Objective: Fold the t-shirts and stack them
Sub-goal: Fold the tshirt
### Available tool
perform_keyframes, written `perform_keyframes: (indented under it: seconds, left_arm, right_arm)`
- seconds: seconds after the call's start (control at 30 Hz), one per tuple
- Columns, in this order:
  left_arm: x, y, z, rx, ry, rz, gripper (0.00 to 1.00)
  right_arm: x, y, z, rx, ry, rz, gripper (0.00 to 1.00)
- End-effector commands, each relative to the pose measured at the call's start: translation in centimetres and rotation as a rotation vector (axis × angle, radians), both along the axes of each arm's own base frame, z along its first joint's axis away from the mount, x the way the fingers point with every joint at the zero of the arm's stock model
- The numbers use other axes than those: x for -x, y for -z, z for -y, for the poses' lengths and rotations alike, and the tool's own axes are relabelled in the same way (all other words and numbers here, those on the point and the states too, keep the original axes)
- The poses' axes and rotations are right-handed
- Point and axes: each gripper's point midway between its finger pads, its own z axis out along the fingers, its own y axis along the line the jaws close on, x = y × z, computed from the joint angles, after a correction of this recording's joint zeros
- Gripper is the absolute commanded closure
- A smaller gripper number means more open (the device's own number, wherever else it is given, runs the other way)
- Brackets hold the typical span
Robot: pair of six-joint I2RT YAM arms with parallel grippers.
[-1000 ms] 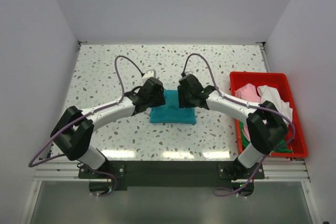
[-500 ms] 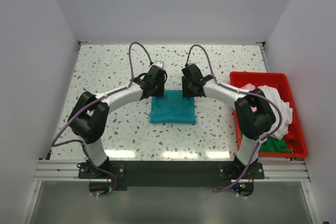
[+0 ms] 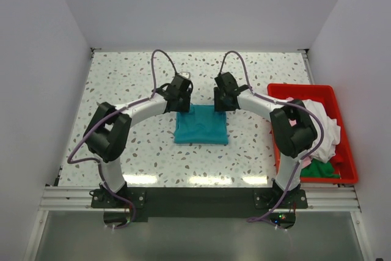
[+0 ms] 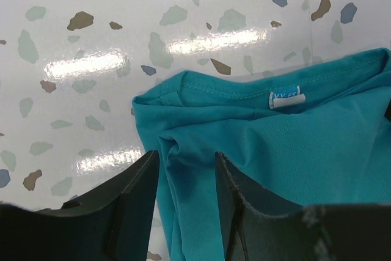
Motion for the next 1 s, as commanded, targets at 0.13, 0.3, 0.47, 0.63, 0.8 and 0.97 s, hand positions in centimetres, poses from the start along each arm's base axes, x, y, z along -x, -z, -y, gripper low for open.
perform_keyframes:
  seconds: [0.13, 0.3, 0.47, 0.63, 0.8, 0.97]
  left_arm:
    - [-1.1, -0.1, 0.4, 0.072, 0.000, 0.015, 0.57]
    - [-1.4, 0.2, 0.0, 0.092, -0.014, 0.012, 0.67]
    - [-1.5, -0.1, -0.3, 0.108, -0.026, 0.018, 0.80]
    - [-1.8, -1.5, -0.4, 0.142, -0.036, 0.045, 0.89]
    - [-2.1, -3.4, -1.0, 0.173, -0.065, 0.077, 1.00]
    - [-2.4, -5.5, -1.8, 0.193, -0.105, 0.117, 1.00]
  right_arm:
    - [-1.8, -1.2, -1.9, -0.078, -0.007, 0.048, 0.63]
    - [-1.9, -1.1, -2.0, -0.082, -0.004, 0.046, 0.83]
    - [-2.0, -2.1, -1.9, -0.089, 0.002, 0.065, 0.96]
    - [-2.1, -3.9, -1.4, -0.098, 0.013, 0.103, 1.00]
    - [-2.1, -6.0, -0.8, -0.113, 0.031, 0.147, 1.00]
    - [-2.1, -7.9, 0.0, -0.121, 0.054, 0.196, 1.00]
